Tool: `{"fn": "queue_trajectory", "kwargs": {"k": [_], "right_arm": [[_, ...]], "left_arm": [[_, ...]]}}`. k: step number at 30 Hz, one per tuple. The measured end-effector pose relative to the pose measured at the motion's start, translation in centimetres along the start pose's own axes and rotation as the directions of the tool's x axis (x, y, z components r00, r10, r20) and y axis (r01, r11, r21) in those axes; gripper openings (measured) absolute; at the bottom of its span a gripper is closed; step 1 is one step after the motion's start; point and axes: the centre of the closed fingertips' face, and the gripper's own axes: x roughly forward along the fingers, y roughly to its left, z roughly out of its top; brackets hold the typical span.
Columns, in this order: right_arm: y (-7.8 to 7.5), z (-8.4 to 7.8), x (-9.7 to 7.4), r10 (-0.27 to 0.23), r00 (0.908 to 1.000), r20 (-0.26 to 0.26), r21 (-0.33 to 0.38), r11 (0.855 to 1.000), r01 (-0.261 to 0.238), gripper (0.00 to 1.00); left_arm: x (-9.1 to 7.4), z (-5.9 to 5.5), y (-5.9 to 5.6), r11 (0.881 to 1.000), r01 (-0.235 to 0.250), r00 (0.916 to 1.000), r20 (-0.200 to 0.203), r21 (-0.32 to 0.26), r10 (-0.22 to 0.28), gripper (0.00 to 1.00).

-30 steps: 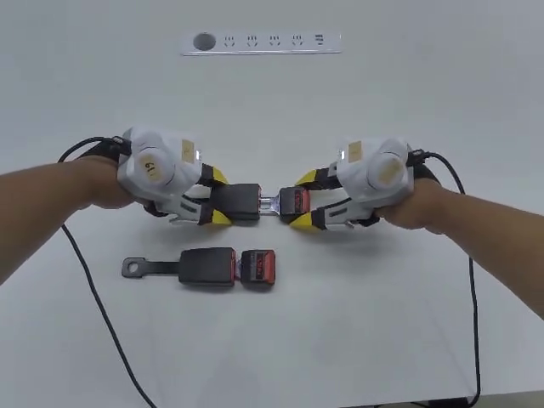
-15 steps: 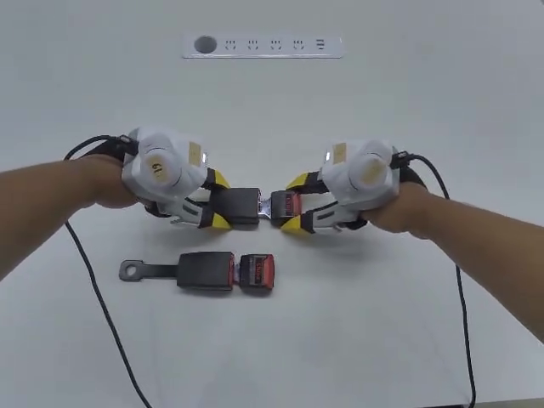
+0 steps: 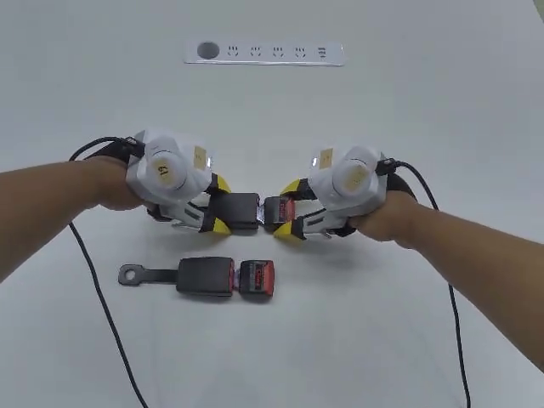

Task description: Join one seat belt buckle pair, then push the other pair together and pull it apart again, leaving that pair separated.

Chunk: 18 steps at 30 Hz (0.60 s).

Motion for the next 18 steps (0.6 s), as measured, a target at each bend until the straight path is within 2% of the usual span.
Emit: {"fn": "queue_trajectory", "kwargs": {"k": [6,18], "right_arm": [[0.04,-0.13,-0.04,-0.006,0.9998,-0.017,-0.010,1.000,0.006,0.34],[0.21,-0.11,-0.16,-0.004,0.9999,-0.011,-0.023,1.000,0.004,0.34]], "left_arm": [[0.04,0.11,-0.06,1.000,0.001,0.9999,-0.011,0.003,-0.001,0.33],[0.03,0.15,-0.10,1.000,0.000,0.9999,-0.011,-0.005,0.000,0.34]]}}
